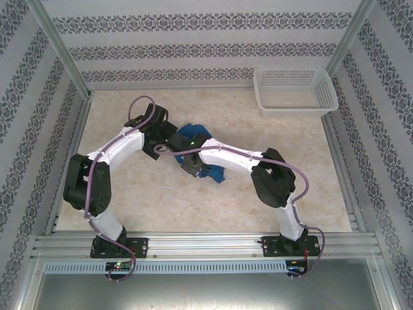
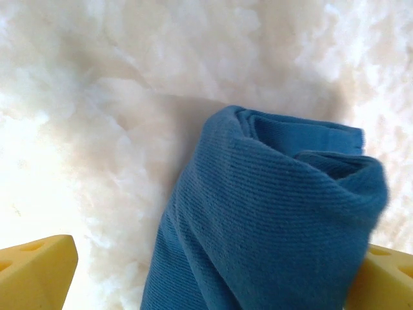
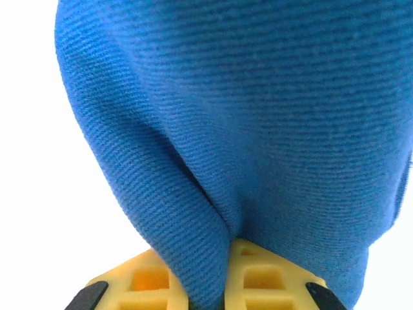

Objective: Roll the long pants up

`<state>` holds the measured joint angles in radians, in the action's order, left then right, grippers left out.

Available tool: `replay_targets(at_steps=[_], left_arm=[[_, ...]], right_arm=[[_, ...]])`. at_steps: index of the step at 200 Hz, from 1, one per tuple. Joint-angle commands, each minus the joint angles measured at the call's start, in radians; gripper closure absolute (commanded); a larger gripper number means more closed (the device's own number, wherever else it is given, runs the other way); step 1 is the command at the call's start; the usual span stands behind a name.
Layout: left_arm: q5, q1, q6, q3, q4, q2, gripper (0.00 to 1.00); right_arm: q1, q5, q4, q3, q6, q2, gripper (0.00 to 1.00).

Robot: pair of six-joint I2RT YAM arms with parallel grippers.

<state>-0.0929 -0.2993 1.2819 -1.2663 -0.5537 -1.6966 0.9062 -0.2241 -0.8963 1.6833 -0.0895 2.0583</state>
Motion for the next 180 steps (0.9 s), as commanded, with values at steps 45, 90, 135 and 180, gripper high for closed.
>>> replay_targets(at_steps=[45,90,135,180], left_arm=[[0.000,-0.002,-0.002,0.033,0.048,0.008,0.00],[-0.006,-0.022,0.021,0.054,0.125,-0.029,0.00],[-0.005,-0.050,0.045,0.050,0.166,-0.079,0.00],[-0.009,-0.108,0.080,0.071,0.193,-0.103,0.00]], right_arm=[[-0.197,0.742,0.043,-0.065,-0.200,-0.086,1.00],[-0.275,1.052,0.004,-0.071,-0.191,-0.031,1.00],[-0.325,1.192,0.006,-0.113,-0.190,0.006,1.00],[-0.389,1.191,-0.003,-0.154,-0.171,0.040,1.00]])
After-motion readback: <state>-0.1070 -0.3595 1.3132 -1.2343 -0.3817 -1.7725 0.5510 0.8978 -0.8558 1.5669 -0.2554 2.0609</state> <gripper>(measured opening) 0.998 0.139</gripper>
